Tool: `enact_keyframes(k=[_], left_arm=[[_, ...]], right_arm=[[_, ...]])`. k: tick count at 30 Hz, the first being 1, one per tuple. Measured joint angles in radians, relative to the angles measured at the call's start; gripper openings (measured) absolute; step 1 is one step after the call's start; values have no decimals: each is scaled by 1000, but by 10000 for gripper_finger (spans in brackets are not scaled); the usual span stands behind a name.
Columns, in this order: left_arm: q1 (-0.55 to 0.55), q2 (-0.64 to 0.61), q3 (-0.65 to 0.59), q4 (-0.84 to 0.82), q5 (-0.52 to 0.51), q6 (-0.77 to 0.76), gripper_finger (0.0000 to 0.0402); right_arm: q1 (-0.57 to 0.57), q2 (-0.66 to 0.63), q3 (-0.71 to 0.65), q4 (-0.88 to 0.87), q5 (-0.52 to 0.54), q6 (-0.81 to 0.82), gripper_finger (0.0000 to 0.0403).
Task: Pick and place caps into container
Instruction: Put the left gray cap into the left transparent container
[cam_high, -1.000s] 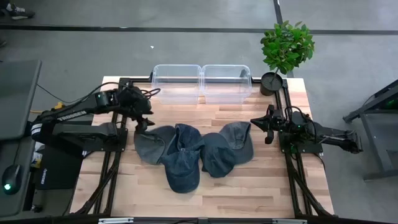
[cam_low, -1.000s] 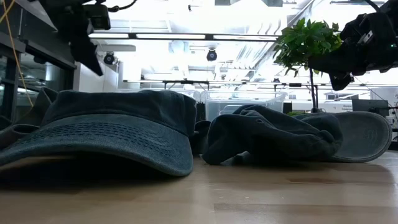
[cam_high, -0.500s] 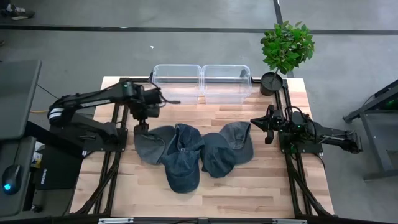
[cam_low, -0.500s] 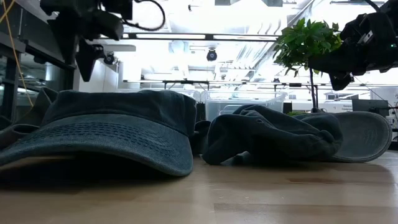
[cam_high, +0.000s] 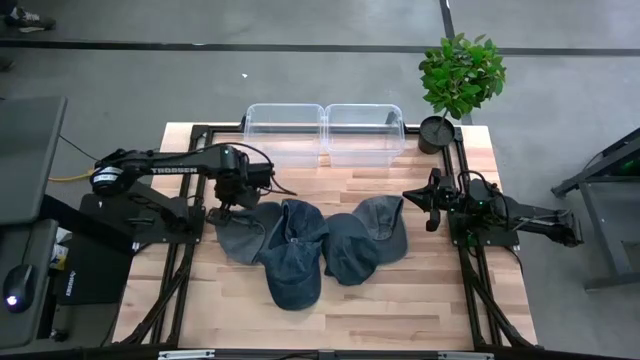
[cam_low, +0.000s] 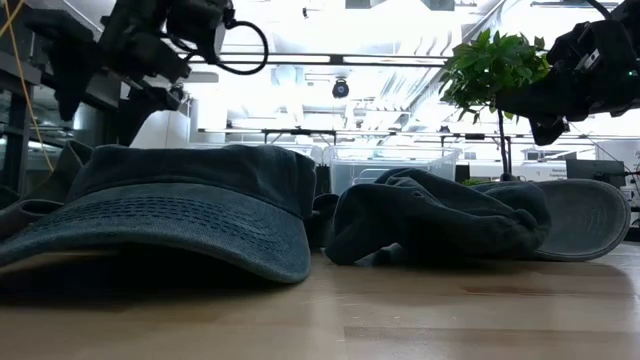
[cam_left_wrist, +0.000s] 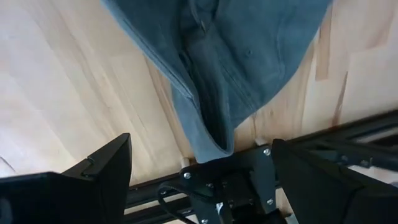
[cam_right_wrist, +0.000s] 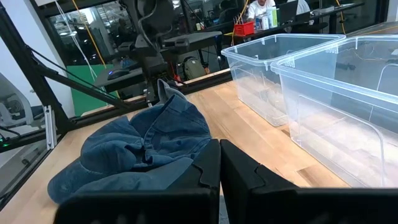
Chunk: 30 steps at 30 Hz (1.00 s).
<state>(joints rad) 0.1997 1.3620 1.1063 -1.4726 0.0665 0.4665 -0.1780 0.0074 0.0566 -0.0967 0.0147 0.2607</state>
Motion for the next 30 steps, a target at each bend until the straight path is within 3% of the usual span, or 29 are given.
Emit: enact_keyframes(k=[6, 19, 30], left_arm=[[1, -21, -41, 13, -6, 62, 315], [3, -202, -243, 156, 12, 105, 315], [4, -252, -382, 446, 28, 52, 315]], right_arm=[[0, 0, 0, 0, 0, 0, 1], [0, 0, 0, 0, 0, 0, 1], [0, 0, 0, 1, 0, 0, 1]])
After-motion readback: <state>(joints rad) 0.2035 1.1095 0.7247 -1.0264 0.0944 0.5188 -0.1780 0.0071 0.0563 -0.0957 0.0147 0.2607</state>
